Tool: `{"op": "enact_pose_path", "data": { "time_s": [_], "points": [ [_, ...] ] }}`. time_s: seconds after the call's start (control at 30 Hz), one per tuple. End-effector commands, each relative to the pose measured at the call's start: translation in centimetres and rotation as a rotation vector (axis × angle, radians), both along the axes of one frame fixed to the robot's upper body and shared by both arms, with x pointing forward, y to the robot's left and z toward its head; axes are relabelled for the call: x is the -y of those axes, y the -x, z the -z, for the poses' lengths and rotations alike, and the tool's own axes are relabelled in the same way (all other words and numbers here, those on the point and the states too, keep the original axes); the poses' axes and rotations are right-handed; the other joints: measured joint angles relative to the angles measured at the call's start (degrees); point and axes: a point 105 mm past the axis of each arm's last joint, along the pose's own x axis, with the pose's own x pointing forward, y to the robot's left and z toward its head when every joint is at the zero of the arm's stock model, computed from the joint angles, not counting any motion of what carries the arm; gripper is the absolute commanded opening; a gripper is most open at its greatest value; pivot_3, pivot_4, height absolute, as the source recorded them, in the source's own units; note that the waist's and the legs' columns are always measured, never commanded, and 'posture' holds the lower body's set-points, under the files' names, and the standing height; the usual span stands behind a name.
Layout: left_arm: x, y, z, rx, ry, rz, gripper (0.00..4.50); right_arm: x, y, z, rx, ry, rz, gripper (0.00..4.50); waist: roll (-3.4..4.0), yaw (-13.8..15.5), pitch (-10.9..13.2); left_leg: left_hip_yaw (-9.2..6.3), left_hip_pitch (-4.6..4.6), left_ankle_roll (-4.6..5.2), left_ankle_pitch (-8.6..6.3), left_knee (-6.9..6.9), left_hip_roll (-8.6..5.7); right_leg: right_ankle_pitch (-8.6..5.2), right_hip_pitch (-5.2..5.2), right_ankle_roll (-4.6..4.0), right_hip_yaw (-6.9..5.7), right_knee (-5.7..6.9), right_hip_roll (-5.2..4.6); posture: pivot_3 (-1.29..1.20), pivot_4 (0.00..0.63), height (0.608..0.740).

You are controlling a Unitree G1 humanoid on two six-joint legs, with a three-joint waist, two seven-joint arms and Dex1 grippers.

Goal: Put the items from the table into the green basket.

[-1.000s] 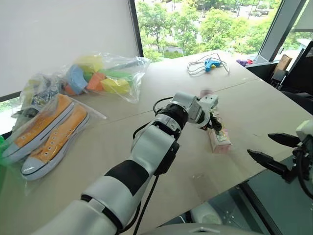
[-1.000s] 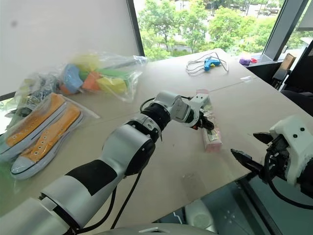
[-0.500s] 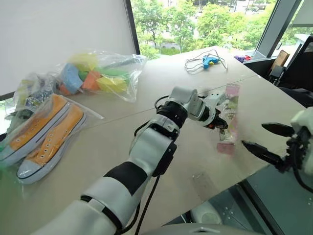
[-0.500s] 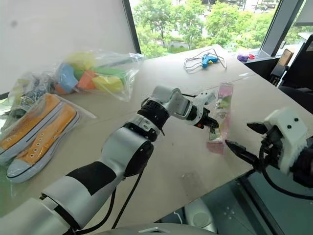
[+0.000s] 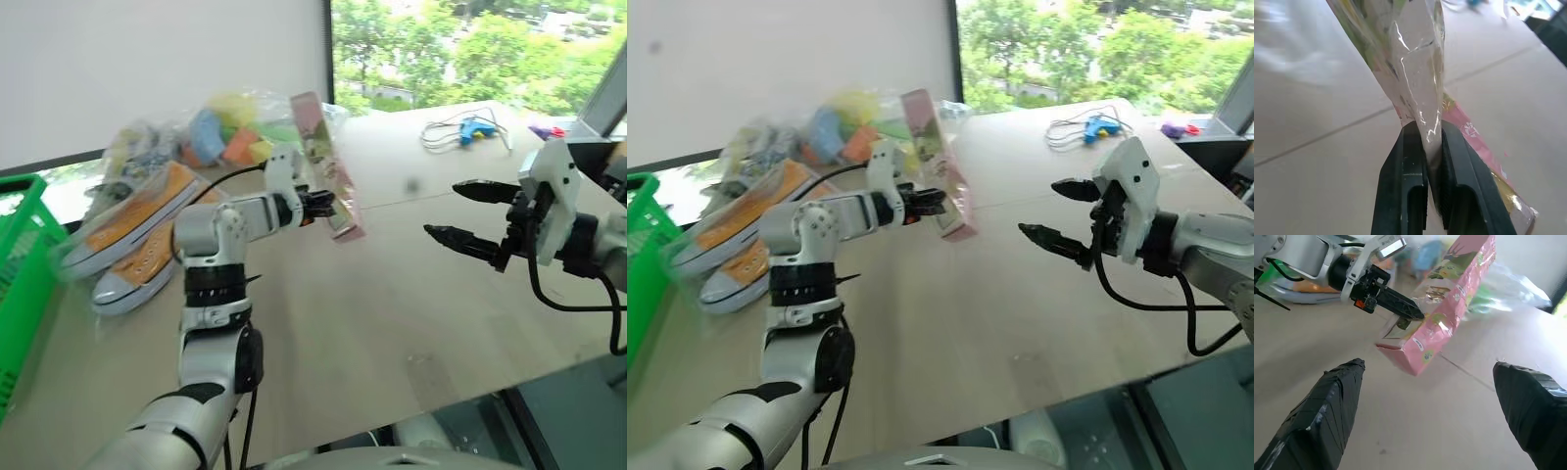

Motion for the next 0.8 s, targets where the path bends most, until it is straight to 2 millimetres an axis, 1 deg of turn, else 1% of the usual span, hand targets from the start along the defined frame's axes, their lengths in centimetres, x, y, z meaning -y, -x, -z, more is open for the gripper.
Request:
{"op": "enact_pose_path", "data": {
  "time_s": [0.03, 0.07, 0.13, 0.17, 0.23, 0.27, 0.37, 0.4, 0.43, 0.47, 0.53, 0.57, 0.6, 0.67, 0.73, 0.77, 0.8],
  "points": [
    [-3.2, 0.8, -4.3, 0.249, -0.073, -0.075, 0.01, -2.0, -0.9, -0.8, 0.064, 0.011, -0.094, 4.50, -0.08, 1.9, 0.0, -0.01, -0.10, -0.01, 0.00, 0.01, -0.01, 0.02, -0.11, -0.02, -0.04, 0.00, -0.05, 0.09, 0.000, 0.740],
    [-3.6, 1.2, -4.4, 0.269, -0.095, -0.079, 0.01, -2.3, -1.0, -0.8, 0.069, 0.012, -0.113, 4.50, -0.10, 3.0, 0.0, -0.01, -0.26, -0.02, 0.01, 0.03, -0.03, 0.05, -0.27, -0.07, -0.07, 0.01, -0.10, 0.12, 0.000, 0.740],
    [-5.5, 2.3, -5.2, 0.359, -0.209, -0.112, 0.01, -3.6, -1.6, -1.3, 0.085, 0.003, -0.164, 4.50, -0.18, 5.1, -0.1, -0.23, -0.68, -0.06, 0.03, 0.14, -0.08, 0.08, -0.55, -0.11, -0.33, 0.00, -0.23, 0.15, 0.000, 0.740],
    [-6.1, 2.7, -5.5, 0.397, -0.257, -0.122, 0.01, -4.1, -1.7, -1.4, 0.090, 0.000, -0.185, 4.50, -0.22, 6.4, -0.1, -0.26, -0.77, -0.06, 0.03, 0.16, -0.09, 0.09, -0.58, -0.12, -0.39, -0.03, -0.27, 0.16, 0.000, 0.740],
    [-7.4, 3.9, -6.3, 0.455, -0.349, -0.141, 0.01, -5.2, -1.9, -1.7, 0.100, -0.003, -0.246, 4.50, -0.31, 7.7, -0.2, -0.34, -0.90, -0.07, 0.02, 0.15, -0.18, 0.11, -0.65, -0.16, -0.54, -0.07, -0.44, 0.21, 0.000, 0.740],
    [-8.1, 4.4, -6.8, 0.480, -0.391, -0.155, 0.01, -5.9, -2.0, -1.9, 0.106, -0.008, -0.275, 4.50, -0.38, 7.9, -0.2, -0.49, -0.93, -0.07, 0.02, 0.14, -0.30, 0.11, -0.65, -0.16, -0.70, -0.07, -0.58, 0.23, 0.000, 0.740],
    [-12.0, 5.8, -10.4, 0.592, -0.491, -0.306, 0.01, -8.4, -1.9, -3.3, 0.149, -0.057, -0.386, 4.50, -0.45, 9.0, -0.2, -0.51, -0.93, -0.08, 0.02, 0.10, -0.32, 0.14, -0.66, -0.23, -0.75, -0.05, -0.62, 0.27, 0.000, 0.740],
    [-13.8, 6.2, -11.8, 0.626, -0.514, -0.381, 0.01, -9.2, -1.7, -4.0, 0.161, -0.084, -0.424, 4.50, -0.50, 9.4, -0.3, -0.63, -0.95, -0.13, 0.06, 0.08, -0.32, 0.19, -0.66, -0.29, -0.86, -0.06, -0.62, 0.27, 0.000, 0.740],
    [-14.9, 6.4, -12.7, 0.646, -0.527, -0.427, 0.01, -9.7, -1.5, -4.4, 0.167, -0.101, -0.449, 4.50, -0.54, 9.7, -0.3, -0.79, -0.96, -0.23, 0.12, 0.06, -0.32, 0.22, -0.66, -0.35, -1.01, -0.03, -0.61, 0.29, 0.000, 0.740],
    [-16.6, 6.8, -13.7, 0.669, -0.572, -0.501, 0.01, -10.2, -1.4, -5.0, 0.178, -0.123, -0.474, 4.50, -0.57, 10.1, -0.3, -0.89, -0.96, -0.22, 0.11, 0.03, -0.31, 0.24, -0.65, -0.38, -1.08, -0.03, -0.61, 0.30, 0.000, 0.740],
    [-21.0, 7.9, -15.8, 0.694, -0.716, -0.676, 0.01, -11.4, -1.0, -6.3, 0.191, -0.169, -0.520, 4.50, -0.61, 10.5, -0.4, -1.04, -0.95, -0.25, 0.13, -0.03, -0.31, 0.25, -0.64, -0.44, -1.26, 0.01, -0.60, 0.32, 0.000, 0.740],
    [-22.5, 8.5, -16.7, 0.707, -0.784, -0.733, 0.01, -11.7, -0.8, -6.6, 0.195, -0.181, -0.537, 4.50, -0.60, 10.7, -0.4, -1.12, -0.95, -0.40, 0.22, -0.09, -0.30, 0.29, -0.65, -0.51, -1.33, 0.02, -0.57, 0.32, 0.000, 0.740],
    [-23.9, 8.8, -17.0, 0.702, -0.829, -0.767, 0.01, -11.9, -0.7, -6.9, 0.200, -0.188, -0.549, 4.50, -0.64, 11.0, -0.4, -1.20, -0.95, -0.48, 0.27, -0.16, -0.31, 0.33, -0.65, -0.57, -1.44, -0.01, -0.56, 0.33, 0.000, 0.740],
    [-25.9, 9.0, -17.1, 0.679, -0.883, -0.800, 0.01, -12.2, -0.6, -7.3, 0.206, -0.200, -0.560, 4.50, -0.70, 11.9, -0.5, -1.35, -0.95, -0.51, 0.29, -0.18, -0.31, 0.31, -0.63, -0.61, -1.62, 0.00, -0.56, 0.34, 0.000, 0.740],
    [-27.7, 8.9, -16.8, 0.653, -0.931, -0.824, 0.01, -12.3, -0.5, -7.5, 0.211, -0.212, -0.565, 4.50, -0.74, 12.9, -0.6, -1.48, -0.94, -0.52, 0.29, -0.18, -0.31, 0.31, -0.52, -0.62, -1.79, -0.04, -0.58, 0.33, 0.000, 0.740],
    [-28.7, 8.8, -16.3, 0.634, -0.959, -0.831, 0.01, -12.3, -0.5, -7.5, 0.212, -0.214, -0.564, 4.50, -0.81, 13.5, -0.6, -1.51, -0.94, -0.53, 0.29, -0.17, -0.32, 0.30, -0.51, -0.63, -1.87, -0.04, -0.59, 0.33, 0.000, 0.740],
    [-29.5, 8.6, -15.5, 0.605, -0.948, -0.810, 0.40, -12.3, -0.5, -7.5, 0.213, -0.215, -0.561, 4.50, -0.88, 13.8, -0.7, -1.51, -0.94, -0.55, 0.30, -0.17, -0.32, 0.31, -0.51, -0.63, -1.92, -0.03, -0.59, 0.32, 0.000, 0.740]
  ]
}}
